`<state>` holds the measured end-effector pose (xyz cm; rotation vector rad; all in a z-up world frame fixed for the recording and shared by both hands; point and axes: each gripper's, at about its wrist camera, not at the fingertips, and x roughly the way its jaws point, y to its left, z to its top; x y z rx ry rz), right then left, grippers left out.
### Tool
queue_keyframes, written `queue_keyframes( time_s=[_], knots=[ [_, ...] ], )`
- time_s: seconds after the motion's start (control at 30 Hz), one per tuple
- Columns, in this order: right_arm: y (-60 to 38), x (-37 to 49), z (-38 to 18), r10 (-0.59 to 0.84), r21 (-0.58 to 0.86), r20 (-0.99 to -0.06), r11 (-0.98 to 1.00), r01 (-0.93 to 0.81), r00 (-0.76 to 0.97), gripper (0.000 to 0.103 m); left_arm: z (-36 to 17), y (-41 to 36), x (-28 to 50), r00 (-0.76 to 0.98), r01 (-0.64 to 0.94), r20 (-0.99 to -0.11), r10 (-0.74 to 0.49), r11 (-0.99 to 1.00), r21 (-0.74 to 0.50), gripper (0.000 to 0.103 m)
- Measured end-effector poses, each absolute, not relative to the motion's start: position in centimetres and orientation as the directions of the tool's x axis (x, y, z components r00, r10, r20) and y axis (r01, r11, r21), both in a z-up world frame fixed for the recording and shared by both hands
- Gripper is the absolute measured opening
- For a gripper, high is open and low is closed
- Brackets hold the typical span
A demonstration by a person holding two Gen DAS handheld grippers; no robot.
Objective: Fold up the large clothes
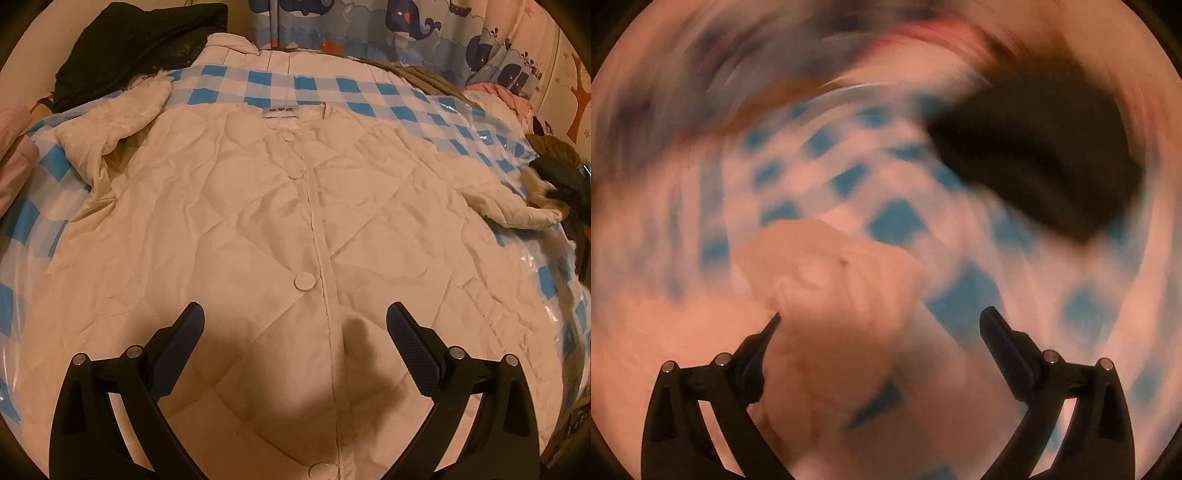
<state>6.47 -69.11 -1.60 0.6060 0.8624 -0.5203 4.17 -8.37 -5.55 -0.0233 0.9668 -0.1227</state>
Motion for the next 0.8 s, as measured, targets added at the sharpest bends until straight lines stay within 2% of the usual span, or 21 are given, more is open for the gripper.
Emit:
queue_keyframes(
  time_s=[0.07,0.13,0.2,0.23,0.3,0.4,0.5,0.77,0.8],
  knots=[
    [-72.4,1.4,-2.7,-0.088,0.499,-0.750,0.574,0.649,0.655,0.096,-5.4,-8.4,4.1,0.564,0.099,-0.817,-0.122,0.992,-0.080,0.095],
    [-73.0,-1.5,-2.6,-0.027,0.619,-0.665,0.539,0.571,0.747,0.096,-5.3,-8.6,4.0,0.566,0.103,-0.815,-0.123,0.992,-0.078,0.095],
    [-73.6,-3.0,-3.1,0.104,0.732,-0.576,0.505,0.456,0.811,0.096,-5.4,-8.8,4.0,0.567,0.106,-0.815,-0.121,0.992,-0.073,0.095],
    [-73.9,-3.0,-3.9,0.173,0.768,-0.564,0.469,0.435,0.808,0.096,-5.4,-8.9,4.0,0.568,0.106,-0.815,-0.115,0.992,-0.067,0.095],
    [-74.4,-2.8,-5.1,0.225,0.809,-0.535,0.412,0.418,0.814,0.096,-5.6,-9.1,4.1,0.566,0.107,-0.817,-0.108,0.993,-0.057,0.095],
    [-75.2,-2.9,-5.8,0.240,0.855,-0.475,0.355,0.379,0.846,0.097,-5.9,-9.3,4.2,0.564,0.102,-0.821,-0.087,0.994,-0.035,0.095],
    [-75.2,-3.8,-5.9,0.240,0.908,-0.376,0.286,0.305,0.895,0.097,-6.0,-9.2,4.2,0.562,0.098,-0.823,-0.086,0.994,-0.036,0.095],
    [-75.1,-2.3,-6.1,0.168,0.844,-0.492,0.335,0.420,0.854,0.096,-5.8,-9.4,4.0,0.565,0.118,-0.819,-0.098,0.992,-0.037,0.095],
    [-74.7,-1.6,-5.8,0.164,0.815,-0.519,0.390,0.428,0.839,0.087,-5.8,-9.5,4.0,0.565,0.118,-0.820,-0.097,0.992,-0.037,0.095]
  ],
)
